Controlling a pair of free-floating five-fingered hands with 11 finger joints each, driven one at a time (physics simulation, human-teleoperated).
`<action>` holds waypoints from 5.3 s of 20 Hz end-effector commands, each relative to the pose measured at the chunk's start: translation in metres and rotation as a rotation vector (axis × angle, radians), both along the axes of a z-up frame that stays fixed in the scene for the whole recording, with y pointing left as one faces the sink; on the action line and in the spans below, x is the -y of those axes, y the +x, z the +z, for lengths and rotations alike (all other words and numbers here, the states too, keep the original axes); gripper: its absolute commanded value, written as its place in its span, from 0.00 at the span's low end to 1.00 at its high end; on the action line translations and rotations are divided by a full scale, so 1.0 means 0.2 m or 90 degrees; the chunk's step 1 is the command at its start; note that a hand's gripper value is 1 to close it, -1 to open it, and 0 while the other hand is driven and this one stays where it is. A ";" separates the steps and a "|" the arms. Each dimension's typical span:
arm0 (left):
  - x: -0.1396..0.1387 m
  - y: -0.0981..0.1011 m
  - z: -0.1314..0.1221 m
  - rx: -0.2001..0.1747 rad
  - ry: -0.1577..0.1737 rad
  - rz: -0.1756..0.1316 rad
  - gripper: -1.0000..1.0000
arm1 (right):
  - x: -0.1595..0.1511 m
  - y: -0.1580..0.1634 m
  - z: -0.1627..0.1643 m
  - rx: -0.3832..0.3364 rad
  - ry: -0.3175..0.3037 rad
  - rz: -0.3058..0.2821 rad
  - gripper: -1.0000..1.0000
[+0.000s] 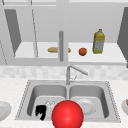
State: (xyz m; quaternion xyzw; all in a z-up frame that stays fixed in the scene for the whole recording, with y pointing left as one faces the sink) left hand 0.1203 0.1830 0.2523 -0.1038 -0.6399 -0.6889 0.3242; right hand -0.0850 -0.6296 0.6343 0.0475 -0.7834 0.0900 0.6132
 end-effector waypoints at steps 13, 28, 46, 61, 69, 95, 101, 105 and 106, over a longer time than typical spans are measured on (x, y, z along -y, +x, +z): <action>0.00 0.00 0.00 0.000 0.000 0.000 0.50 | 0.61 -0.07 -0.16 0.087 -0.002 -0.029 0.00; 0.00 0.00 0.00 0.000 0.000 0.000 0.50 | 1.19 -0.08 -0.62 0.100 0.002 -0.008 0.00; 0.00 0.00 0.00 0.000 0.000 0.000 0.50 | 1.29 0.14 -1.17 0.115 -0.070 0.073 0.00; 0.00 0.00 0.00 0.000 0.000 0.000 0.50 | 0.87 0.33 -1.58 0.110 -0.165 0.071 0.00; 0.00 0.00 0.00 0.000 0.000 0.000 0.50 | 0.58 0.39 -1.78 0.102 -0.221 0.077 0.00; 0.00 0.00 0.00 0.000 0.000 0.000 0.50 | -0.08 0.71 -2.10 0.120 -0.473 0.094 0.00; 0.00 0.00 0.00 0.000 0.000 0.000 0.50 | -0.14 0.74 -2.10 0.103 -0.527 0.104 0.00; 0.00 0.00 0.00 0.000 0.000 0.000 0.50 | -0.18 0.76 -2.10 0.096 -0.565 0.106 0.00; 0.00 0.00 0.00 0.000 0.000 0.000 0.50 | -0.19 0.76 -2.10 0.095 -0.574 0.107 0.00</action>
